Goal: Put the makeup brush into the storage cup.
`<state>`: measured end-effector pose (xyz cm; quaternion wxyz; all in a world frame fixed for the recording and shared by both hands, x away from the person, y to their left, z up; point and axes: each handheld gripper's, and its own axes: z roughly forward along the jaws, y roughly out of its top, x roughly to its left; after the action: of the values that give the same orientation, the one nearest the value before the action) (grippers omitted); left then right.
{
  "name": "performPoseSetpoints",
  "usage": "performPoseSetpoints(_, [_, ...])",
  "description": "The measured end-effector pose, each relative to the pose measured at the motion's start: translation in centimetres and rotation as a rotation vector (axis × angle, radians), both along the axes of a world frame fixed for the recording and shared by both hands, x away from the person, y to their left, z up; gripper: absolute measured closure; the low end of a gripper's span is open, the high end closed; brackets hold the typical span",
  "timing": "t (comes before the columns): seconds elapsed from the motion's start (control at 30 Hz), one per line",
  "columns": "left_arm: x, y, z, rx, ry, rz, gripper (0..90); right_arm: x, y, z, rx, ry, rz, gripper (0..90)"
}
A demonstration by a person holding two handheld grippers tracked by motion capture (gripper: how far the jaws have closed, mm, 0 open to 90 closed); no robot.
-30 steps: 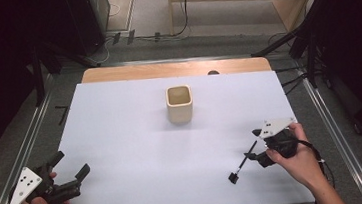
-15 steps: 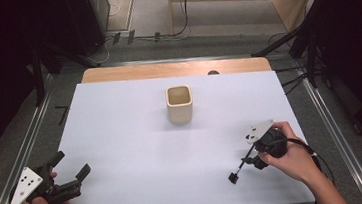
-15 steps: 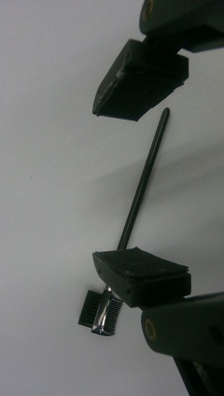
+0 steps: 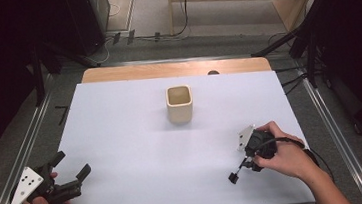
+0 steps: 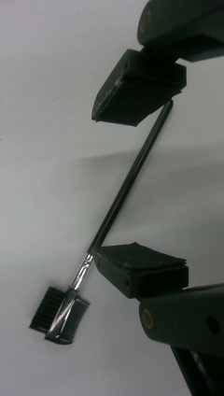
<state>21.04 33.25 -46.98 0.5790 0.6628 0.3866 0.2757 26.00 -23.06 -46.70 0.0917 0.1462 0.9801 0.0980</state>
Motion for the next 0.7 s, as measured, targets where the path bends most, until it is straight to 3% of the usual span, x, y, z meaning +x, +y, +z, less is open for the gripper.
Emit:
performPoseSetpoints(0.07, [0.0,0.0,0.0,-0.001,0.002,-0.002,2.9,0.1,0.2,-0.3,-0.030,0.008,0.002,31.6])
performPoseSetpoints(0.3, [0.0,0.1,0.0,-0.002,0.002,-0.001,2.9,0.5,0.3,-1.0,-0.065,0.032,0.019,34.0])
performPoseSetpoints(0.53, [0.0,0.0,0.0,-0.001,0.005,-0.002,2.9,0.7,0.1,-1.5,-0.086,0.067,0.001,37.4])
performPoseSetpoints(0.7, [0.0,0.0,-0.1,-0.001,0.006,-0.004,2.8,1.0,0.1,-1.5,-0.077,0.067,0.012,38.1])
